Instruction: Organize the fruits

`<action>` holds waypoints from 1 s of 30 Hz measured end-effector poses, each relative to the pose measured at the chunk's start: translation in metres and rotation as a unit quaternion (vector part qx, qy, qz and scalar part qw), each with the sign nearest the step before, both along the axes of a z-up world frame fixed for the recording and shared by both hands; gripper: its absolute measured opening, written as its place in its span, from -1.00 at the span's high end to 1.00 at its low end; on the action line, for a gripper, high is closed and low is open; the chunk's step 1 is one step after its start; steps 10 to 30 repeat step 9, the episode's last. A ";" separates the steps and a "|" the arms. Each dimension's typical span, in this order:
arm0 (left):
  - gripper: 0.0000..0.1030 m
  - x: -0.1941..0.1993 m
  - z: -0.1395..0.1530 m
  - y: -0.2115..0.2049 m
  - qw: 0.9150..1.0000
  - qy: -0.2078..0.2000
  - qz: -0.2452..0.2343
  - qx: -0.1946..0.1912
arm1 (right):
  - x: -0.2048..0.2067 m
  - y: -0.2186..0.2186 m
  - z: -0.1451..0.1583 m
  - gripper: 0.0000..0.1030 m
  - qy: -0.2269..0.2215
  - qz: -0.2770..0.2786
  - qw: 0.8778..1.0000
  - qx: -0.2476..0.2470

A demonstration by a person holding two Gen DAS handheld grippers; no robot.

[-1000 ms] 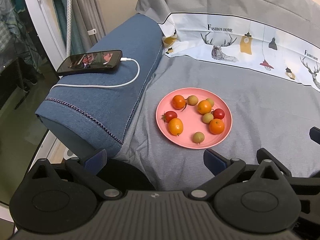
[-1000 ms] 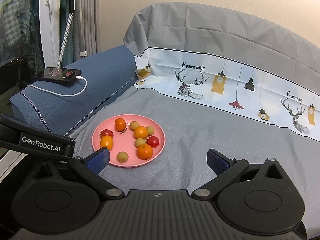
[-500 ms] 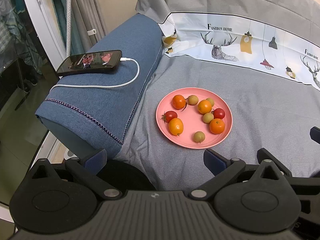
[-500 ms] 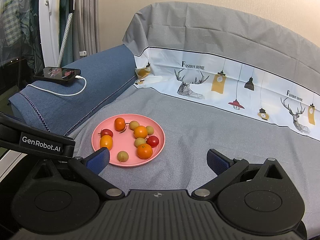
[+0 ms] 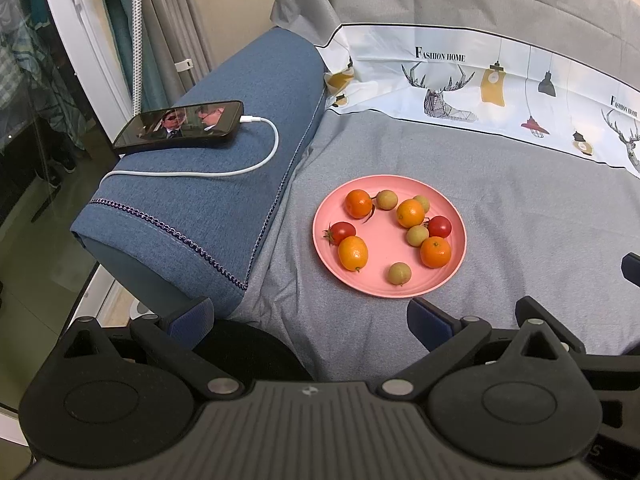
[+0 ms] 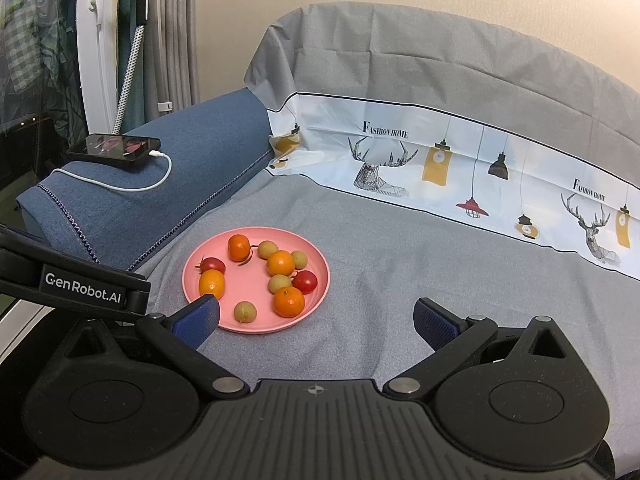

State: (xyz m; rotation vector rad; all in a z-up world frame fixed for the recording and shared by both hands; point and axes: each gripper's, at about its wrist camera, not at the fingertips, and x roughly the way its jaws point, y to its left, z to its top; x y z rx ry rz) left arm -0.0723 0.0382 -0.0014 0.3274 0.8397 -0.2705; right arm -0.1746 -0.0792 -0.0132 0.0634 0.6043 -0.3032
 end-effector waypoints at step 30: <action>-0.99 0.004 -0.003 -0.004 1.000 -0.009 0.004 0.016 | 0.000 -0.001 -0.003 -0.98 0.000 0.001 1.000 0.006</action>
